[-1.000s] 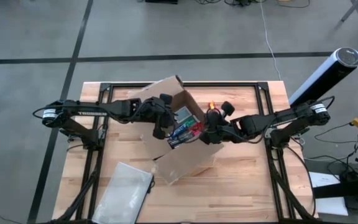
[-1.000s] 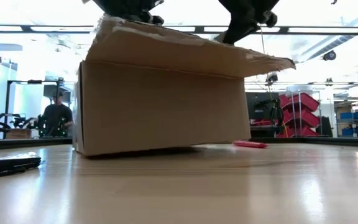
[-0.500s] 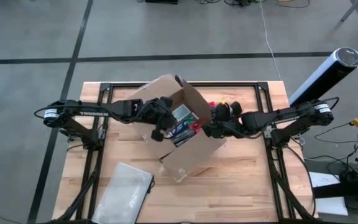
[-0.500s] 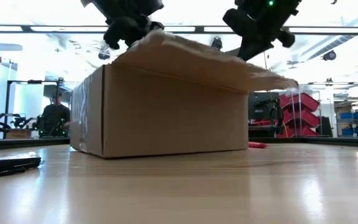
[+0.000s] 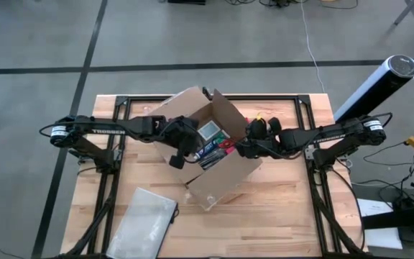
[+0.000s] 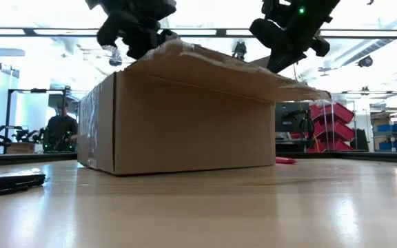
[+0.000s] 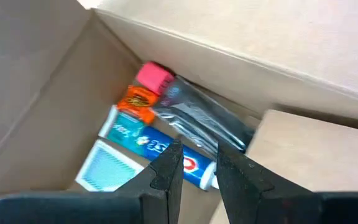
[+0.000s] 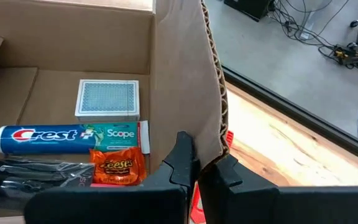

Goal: Unpack boxes

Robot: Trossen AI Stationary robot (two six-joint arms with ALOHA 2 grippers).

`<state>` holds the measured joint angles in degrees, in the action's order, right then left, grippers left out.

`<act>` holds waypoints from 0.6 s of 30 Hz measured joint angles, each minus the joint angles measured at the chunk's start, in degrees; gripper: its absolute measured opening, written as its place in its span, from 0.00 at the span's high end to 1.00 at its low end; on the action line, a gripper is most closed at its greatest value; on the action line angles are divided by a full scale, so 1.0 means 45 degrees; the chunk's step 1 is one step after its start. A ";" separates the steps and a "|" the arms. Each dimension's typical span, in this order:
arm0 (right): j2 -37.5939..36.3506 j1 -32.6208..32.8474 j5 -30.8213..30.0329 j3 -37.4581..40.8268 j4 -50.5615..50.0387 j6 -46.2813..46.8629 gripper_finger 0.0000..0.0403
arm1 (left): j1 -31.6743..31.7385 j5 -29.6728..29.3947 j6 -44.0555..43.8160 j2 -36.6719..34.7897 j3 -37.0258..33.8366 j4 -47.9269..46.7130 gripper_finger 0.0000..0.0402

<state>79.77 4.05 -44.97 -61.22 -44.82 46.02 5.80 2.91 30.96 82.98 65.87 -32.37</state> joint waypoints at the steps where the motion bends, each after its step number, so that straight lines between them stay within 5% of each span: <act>1: 0.0002 -0.0080 0.0023 0.0071 0.0001 0.0010 1.00 | -0.0003 0.0031 -0.0014 0.0000 0.0000 -0.0049 0.81; 18: 0.0053 -0.1422 0.1994 0.2454 0.1381 -0.0375 1.00 | 0.0006 0.0250 -0.0140 0.0000 -0.0005 -0.0139 0.81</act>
<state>80.01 -2.35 -36.00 -50.18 -38.60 44.33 5.82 4.03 30.33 82.98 65.84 -32.99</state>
